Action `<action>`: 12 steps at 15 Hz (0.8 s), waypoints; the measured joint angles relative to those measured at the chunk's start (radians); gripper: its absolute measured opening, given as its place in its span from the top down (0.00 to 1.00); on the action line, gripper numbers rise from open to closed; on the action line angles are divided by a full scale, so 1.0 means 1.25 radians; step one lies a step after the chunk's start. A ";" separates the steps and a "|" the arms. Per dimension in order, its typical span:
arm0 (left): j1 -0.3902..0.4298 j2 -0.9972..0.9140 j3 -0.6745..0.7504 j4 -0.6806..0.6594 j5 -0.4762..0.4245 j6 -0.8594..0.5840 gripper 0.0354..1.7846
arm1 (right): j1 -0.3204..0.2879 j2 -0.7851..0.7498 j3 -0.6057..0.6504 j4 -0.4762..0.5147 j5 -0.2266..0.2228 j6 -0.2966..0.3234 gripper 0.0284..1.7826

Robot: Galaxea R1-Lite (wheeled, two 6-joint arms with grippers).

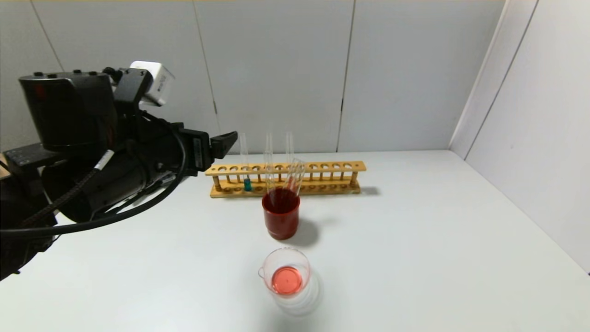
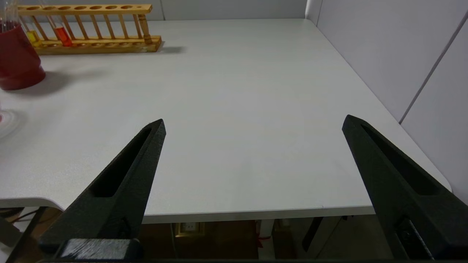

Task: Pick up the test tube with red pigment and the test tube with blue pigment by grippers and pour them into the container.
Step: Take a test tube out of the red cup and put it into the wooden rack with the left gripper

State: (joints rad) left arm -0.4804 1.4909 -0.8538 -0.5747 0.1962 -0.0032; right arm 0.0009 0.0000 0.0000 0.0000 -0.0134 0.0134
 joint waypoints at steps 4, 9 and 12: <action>0.030 -0.100 0.107 -0.004 0.000 -0.007 0.02 | 0.000 0.000 0.000 0.000 0.000 0.000 0.05; 0.066 -0.218 0.218 -0.004 -0.001 -0.010 0.02 | 0.000 0.000 0.000 0.000 0.000 0.000 0.05; 0.077 -0.281 0.268 -0.001 -0.002 -0.032 0.02 | 0.000 0.000 0.000 0.000 0.000 0.000 0.05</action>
State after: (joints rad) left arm -0.3847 1.1402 -0.5185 -0.5753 0.1943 -0.0428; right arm 0.0013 0.0000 0.0000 0.0000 -0.0134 0.0134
